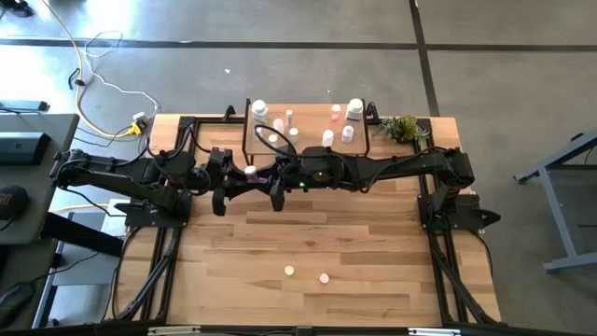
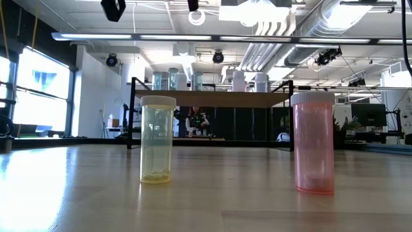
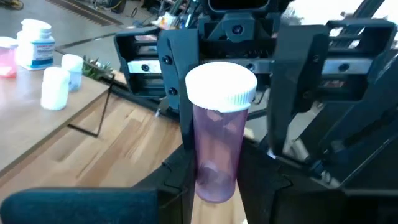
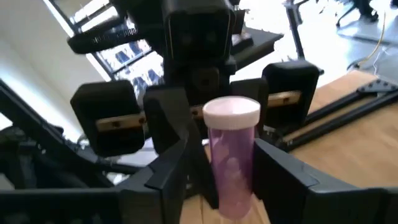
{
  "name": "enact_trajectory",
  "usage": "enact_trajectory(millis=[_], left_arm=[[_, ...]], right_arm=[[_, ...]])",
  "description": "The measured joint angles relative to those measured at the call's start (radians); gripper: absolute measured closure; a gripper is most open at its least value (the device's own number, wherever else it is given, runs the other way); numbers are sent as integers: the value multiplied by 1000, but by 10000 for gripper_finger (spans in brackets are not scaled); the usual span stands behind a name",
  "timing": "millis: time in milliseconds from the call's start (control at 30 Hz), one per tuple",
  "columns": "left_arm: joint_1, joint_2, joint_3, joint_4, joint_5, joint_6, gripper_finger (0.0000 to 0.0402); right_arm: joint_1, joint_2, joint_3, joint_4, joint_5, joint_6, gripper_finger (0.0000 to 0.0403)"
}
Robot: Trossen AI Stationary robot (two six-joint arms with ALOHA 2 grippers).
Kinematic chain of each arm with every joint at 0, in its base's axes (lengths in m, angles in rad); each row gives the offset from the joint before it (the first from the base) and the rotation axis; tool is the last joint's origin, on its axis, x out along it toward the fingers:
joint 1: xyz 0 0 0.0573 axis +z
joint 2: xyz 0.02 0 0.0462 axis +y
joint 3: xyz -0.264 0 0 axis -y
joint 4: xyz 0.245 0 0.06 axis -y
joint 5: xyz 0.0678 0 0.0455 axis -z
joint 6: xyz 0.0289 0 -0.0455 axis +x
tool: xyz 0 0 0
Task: Pick and place medicine bottles onto shelf by color
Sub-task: Put the purple medicine bottle on the shelf
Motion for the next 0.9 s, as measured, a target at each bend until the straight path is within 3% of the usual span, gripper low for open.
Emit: enact_trajectory(millis=[167, 433, 633, 900], left_arm=[[-1, 0, 0, -76, -2, 44, 316], [0, 1, 0, -272, 6, 140, 316], [0, 28, 0, -280, 24, 260, 316], [0, 112, 0, -213, 43, 306, 316]], right_arm=[[-2, -9, 0, -89, -35, -15, 216], [-8, -50, 1, -258, -52, -155, 214], [-8, -49, 1, -275, -52, -279, 214], [-9, -48, 1, -276, -47, -334, 214]])
